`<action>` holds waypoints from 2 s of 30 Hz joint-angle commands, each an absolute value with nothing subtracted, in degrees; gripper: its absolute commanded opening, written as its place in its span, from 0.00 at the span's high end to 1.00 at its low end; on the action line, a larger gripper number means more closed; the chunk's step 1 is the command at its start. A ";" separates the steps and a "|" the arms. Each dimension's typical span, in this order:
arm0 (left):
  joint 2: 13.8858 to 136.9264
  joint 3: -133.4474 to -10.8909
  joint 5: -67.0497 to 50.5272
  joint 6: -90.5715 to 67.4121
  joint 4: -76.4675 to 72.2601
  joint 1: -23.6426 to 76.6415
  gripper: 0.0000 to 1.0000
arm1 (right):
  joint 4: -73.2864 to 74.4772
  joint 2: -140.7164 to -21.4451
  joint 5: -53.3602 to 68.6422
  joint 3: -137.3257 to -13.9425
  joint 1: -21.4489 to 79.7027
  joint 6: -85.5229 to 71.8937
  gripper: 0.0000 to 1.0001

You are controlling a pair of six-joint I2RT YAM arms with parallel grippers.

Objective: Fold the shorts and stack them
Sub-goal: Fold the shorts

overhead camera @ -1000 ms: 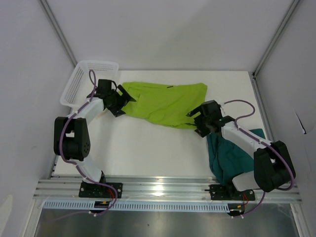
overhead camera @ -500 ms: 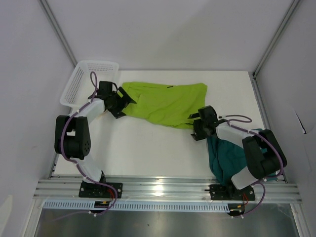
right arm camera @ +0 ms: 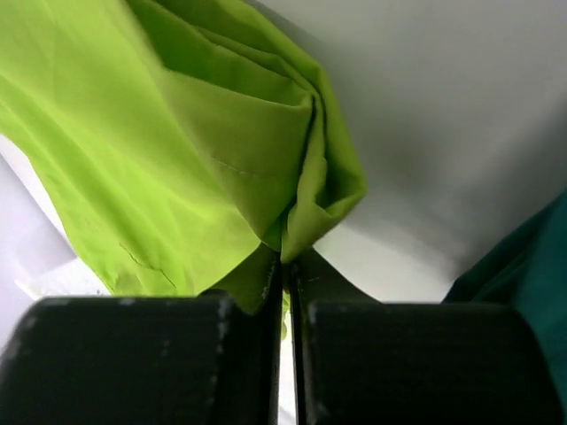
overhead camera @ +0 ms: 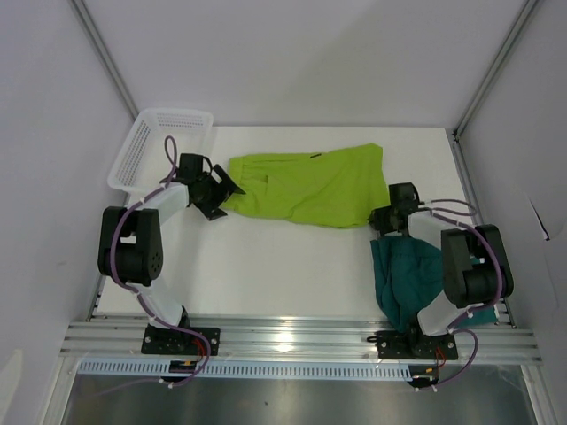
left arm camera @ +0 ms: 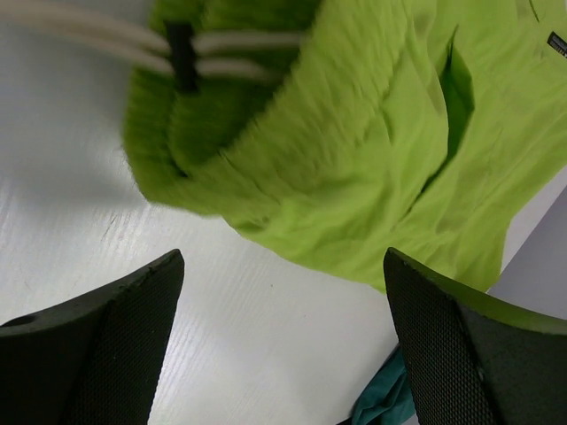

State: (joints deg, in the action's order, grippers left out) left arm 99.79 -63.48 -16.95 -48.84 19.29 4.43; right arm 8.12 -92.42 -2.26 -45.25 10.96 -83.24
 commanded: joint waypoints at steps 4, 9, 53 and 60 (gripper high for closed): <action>99.15 -60.13 -18.63 -48.34 14.42 5.18 0.07 | 10.18 -95.97 3.08 -54.82 0.71 -59.09 1.00; 95.81 -56.96 -18.81 -48.43 13.01 5.80 0.07 | 19.59 -103.88 -2.28 -71.35 -2.54 -42.66 0.81; 70.40 -30.76 -19.34 -50.27 -3.60 -2.81 0.23 | 32.33 -141.14 2.72 -130.50 44.12 -9.06 0.02; 68.55 -30.06 -18.37 -50.01 -3.08 -3.43 0.23 | 37.97 -144.23 3.87 -131.67 44.74 -8.35 0.19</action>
